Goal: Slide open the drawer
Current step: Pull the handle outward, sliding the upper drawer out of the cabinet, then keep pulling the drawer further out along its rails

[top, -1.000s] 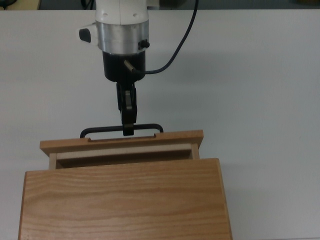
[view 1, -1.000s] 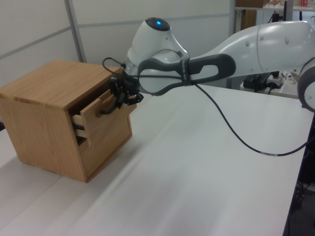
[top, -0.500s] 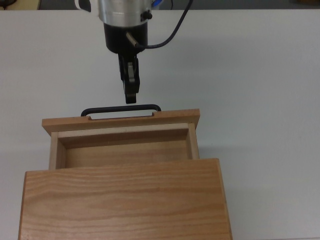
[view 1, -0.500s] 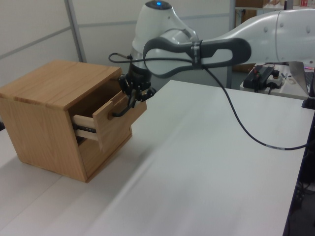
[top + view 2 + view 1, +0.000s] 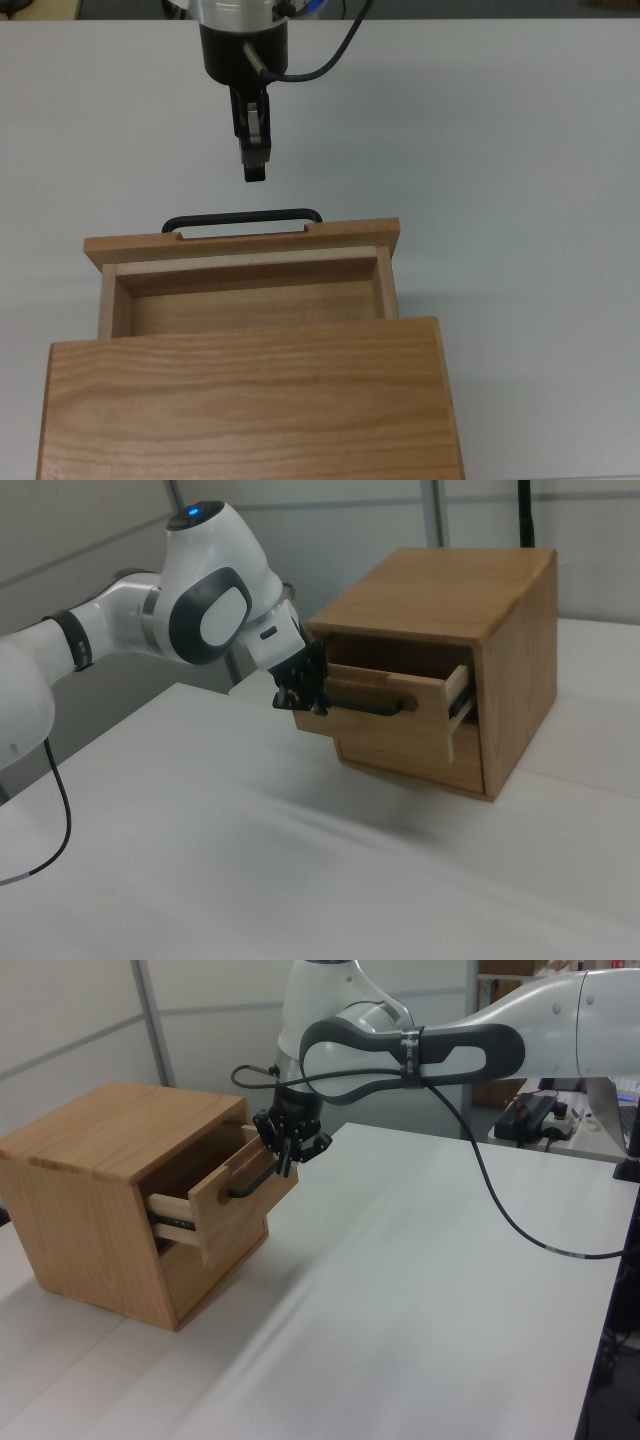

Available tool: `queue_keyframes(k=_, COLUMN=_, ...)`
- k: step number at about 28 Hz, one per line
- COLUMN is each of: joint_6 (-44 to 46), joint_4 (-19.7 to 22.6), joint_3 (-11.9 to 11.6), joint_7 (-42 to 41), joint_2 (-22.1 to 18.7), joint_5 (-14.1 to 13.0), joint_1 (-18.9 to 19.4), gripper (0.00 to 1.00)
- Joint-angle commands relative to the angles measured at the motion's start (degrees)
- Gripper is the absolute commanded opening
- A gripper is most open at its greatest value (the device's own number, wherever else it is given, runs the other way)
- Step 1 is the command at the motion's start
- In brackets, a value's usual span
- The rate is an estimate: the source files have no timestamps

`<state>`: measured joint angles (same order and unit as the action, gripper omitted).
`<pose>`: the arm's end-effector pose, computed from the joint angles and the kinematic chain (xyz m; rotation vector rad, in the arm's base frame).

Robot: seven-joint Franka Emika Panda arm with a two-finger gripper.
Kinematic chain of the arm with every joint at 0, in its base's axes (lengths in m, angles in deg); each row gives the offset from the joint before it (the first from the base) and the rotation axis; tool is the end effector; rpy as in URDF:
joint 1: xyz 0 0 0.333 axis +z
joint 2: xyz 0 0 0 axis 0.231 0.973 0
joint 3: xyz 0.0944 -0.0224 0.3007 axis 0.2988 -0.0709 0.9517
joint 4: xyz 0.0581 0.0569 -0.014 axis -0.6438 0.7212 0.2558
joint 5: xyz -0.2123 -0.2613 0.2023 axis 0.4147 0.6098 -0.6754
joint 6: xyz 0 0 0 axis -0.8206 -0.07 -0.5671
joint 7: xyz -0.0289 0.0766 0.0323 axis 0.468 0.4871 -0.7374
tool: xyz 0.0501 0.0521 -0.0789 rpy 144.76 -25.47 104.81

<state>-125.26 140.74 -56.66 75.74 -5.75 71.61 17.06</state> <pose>0.6561 0.0392 0.5882 -2.2410 1.8336 -0.3869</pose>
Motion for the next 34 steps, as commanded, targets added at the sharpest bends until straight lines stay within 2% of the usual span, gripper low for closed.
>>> queue_keyframes(k=1, joint_6=-4.30, joint_4=1.63, joint_3=-0.03, joint_7=-0.11, joint_2=-0.45, joint_5=-0.25, joint_1=-0.01, gripper=0.95)
queue_keyframes(k=6, joint_6=-7.91, joint_4=1.72, joint_3=-0.12, joint_7=-0.38, joint_2=0.25, joint_5=-0.08, joint_1=-0.10, gripper=0.98)
queue_keyframes(k=16, joint_6=-9.58, joint_4=1.54, joint_3=-0.12, joint_7=-0.55, joint_2=2.89, joint_5=0.37, joint_1=-0.01, gripper=0.98)
queue_keyframes(k=20, joint_6=-9.67, joint_4=1.54, joint_3=-0.12, joint_7=-0.64, joint_2=2.98, joint_5=0.71, joint_1=-0.10, gripper=0.84)
queue_keyframes(k=21, joint_6=-9.76, joint_4=1.63, joint_3=-0.12, joint_7=-0.73, joint_2=2.98, joint_5=1.06, joint_1=-0.01, gripper=0.77)
queue_keyframes(k=22, joint_6=-9.67, joint_4=1.63, joint_3=-0.12, joint_7=-0.73, joint_2=2.98, joint_5=1.68, joint_1=-0.01, gripper=0.65)
queue_keyframes(k=27, joint_6=-9.67, joint_4=1.54, joint_3=-0.12, joint_7=-1.25, joint_2=2.89, joint_5=2.30, joint_1=-0.01, gripper=0.24)
queue_keyframes(k=28, joint_6=-9.67, joint_4=1.54, joint_3=-0.12, joint_7=-1.78, joint_2=2.89, joint_5=2.30, joint_1=-0.01, gripper=0.07)
queue_keyframes(k=29, joint_6=-9.59, joint_4=1.63, joint_3=-0.12, joint_7=-1.87, joint_2=2.81, joint_5=2.30, joint_1=-0.01, gripper=0.00)
queue_keyframes(k=34, joint_6=-9.23, joint_4=2.07, joint_3=-0.12, joint_7=-2.57, joint_2=2.46, joint_5=2.30, joint_1=-0.01, gripper=0.00)
